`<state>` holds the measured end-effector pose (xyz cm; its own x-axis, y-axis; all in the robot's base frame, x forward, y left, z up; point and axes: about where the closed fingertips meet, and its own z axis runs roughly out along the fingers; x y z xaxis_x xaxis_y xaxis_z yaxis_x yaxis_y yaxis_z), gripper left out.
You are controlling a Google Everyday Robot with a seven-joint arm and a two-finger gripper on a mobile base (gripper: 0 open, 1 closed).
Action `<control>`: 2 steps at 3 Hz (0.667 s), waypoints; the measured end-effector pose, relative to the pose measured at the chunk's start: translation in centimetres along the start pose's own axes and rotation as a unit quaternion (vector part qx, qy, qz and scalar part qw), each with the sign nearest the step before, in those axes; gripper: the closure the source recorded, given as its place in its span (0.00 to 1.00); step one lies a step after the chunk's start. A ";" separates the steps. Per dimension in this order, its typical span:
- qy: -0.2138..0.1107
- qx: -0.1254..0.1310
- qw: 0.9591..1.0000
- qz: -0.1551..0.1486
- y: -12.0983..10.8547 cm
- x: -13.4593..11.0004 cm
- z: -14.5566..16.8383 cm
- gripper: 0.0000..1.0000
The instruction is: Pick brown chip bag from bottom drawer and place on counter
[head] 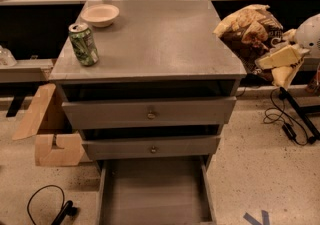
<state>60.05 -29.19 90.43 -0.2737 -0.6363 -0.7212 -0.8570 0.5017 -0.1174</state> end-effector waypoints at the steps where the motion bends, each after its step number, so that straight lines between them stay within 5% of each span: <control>1: -0.003 0.007 1.000 0.000 -1.4 -2.4 1.0 1.00; 2: -0.021 0.025 0.999 0.000 -4.5 -7.7 3.8 1.00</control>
Offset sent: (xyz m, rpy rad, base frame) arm 0.1542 0.0928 0.0837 0.0514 -0.1262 -0.0636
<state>67.66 -24.31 93.99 -0.2549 -0.6115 -0.7490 -0.8338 0.5313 -0.1501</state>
